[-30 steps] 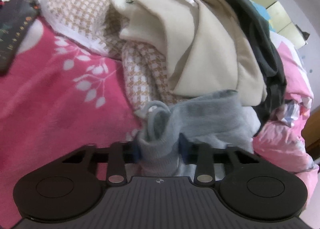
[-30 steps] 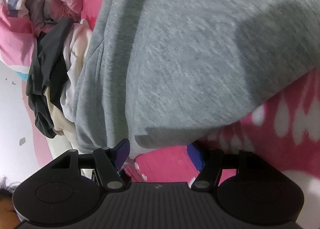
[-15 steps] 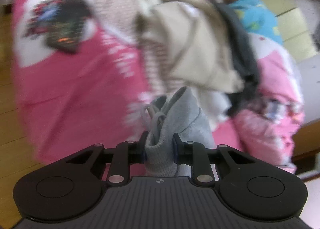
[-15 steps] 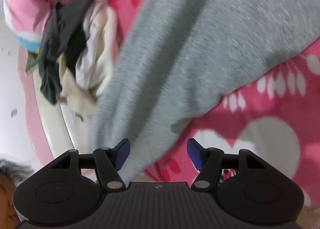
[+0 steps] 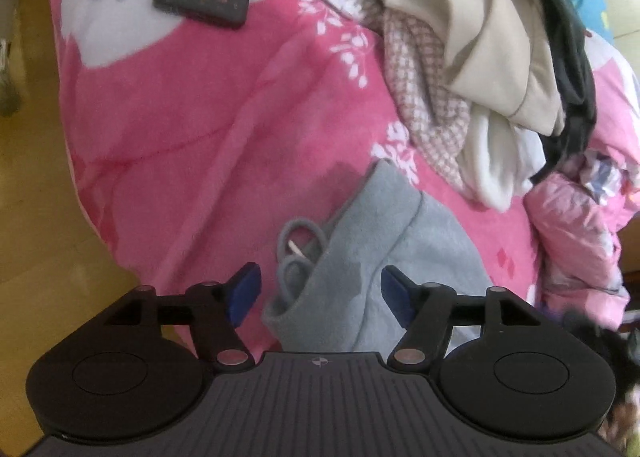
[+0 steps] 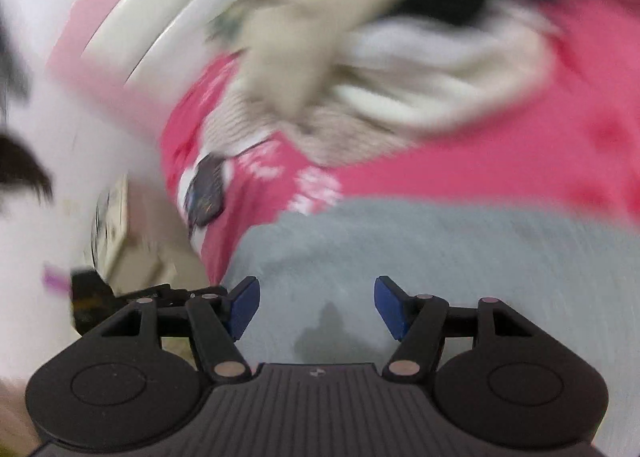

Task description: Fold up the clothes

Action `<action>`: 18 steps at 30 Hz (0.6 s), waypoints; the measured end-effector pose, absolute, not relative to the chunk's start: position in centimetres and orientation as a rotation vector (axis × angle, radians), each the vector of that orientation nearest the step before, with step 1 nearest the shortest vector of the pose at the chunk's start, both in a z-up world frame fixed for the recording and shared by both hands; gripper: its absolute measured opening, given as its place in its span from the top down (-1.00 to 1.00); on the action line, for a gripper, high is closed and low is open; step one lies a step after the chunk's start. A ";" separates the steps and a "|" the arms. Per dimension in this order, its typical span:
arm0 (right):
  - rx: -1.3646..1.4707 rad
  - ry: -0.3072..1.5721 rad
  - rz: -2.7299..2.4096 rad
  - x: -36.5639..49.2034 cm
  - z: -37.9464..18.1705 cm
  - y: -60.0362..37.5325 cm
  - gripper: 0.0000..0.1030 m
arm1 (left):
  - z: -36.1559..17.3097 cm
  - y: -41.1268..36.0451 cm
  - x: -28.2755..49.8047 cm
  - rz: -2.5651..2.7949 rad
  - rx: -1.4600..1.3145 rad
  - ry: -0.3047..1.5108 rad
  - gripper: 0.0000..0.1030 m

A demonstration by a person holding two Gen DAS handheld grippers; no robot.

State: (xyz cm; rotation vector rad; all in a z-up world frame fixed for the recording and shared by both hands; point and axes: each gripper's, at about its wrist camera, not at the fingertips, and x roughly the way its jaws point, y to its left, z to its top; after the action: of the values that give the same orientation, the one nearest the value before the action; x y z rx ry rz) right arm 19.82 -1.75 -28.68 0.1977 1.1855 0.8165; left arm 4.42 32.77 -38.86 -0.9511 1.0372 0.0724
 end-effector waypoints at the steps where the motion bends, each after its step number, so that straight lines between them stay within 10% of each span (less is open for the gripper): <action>1: 0.132 1.162 0.863 20.4 -28.6 0.2 -0.30 | -38.9 32.6 4.4 0.064 -0.957 1.048 -0.29; 8: -0.288 1.089 1.027 19.9 -31.3 8.0 -0.22 | -39.6 30.9 5.0 0.008 -0.860 1.076 -0.30; 12: -0.544 1.064 1.074 18.7 -33.0 10.8 0.74 | -39.9 31.1 5.0 -0.009 -0.846 1.068 -0.30; 18: -0.671 0.968 0.975 17.3 -30.4 10.4 0.95 | -38.0 30.4 5.5 -0.032 -0.814 1.040 -0.32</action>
State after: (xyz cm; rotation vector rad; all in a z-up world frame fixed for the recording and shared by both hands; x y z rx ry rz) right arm 17.26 10.37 -30.41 -0.6714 0.9679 0.9749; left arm 5.54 30.41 -38.01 -0.8139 1.0398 -0.0321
